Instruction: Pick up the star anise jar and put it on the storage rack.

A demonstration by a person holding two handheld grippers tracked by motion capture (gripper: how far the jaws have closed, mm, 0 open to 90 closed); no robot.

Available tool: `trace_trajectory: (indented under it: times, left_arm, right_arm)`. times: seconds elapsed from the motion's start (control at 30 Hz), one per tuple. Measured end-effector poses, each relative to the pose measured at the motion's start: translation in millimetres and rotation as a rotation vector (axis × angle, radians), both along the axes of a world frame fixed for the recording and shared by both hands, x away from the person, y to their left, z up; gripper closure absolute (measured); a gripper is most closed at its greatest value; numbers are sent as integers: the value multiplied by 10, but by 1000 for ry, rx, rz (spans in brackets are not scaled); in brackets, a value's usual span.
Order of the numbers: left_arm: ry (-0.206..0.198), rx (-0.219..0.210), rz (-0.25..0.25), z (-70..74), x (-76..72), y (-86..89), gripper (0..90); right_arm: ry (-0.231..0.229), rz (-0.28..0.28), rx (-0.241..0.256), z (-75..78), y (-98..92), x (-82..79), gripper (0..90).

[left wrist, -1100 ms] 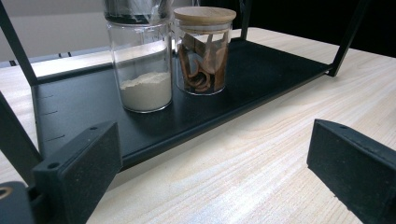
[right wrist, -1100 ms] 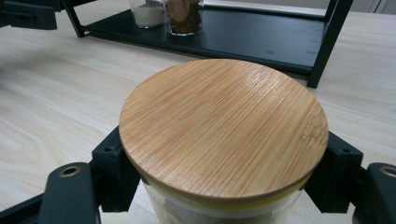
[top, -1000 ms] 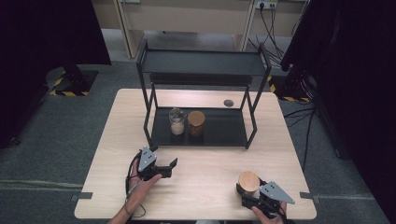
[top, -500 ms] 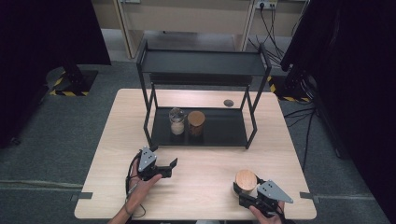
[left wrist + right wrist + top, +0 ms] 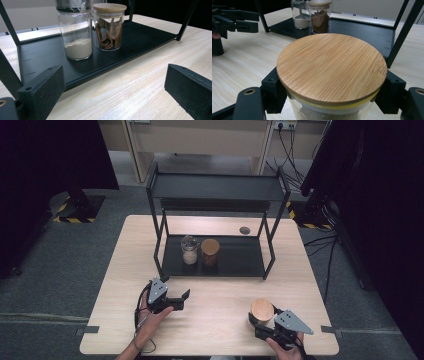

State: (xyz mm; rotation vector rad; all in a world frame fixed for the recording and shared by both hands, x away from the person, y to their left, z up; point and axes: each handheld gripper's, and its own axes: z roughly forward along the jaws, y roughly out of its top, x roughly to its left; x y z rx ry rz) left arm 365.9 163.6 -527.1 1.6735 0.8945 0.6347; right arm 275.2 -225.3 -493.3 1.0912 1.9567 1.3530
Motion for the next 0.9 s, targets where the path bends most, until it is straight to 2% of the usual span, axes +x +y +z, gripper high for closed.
trace_trajectory:
  times: [0.63,0.77,0.9]
  left_arm:
    - [2,-2,0,0,1,2,26]
    - [2,-2,-1,0,2,2,26]
    - [1,-1,0,0,1,2,26]
  right_arm:
    - [-27,42,-30,135,176,228,253]
    - [-14,55,-13,145,191,269,254]
    - [-16,55,-23,143,209,312,254]
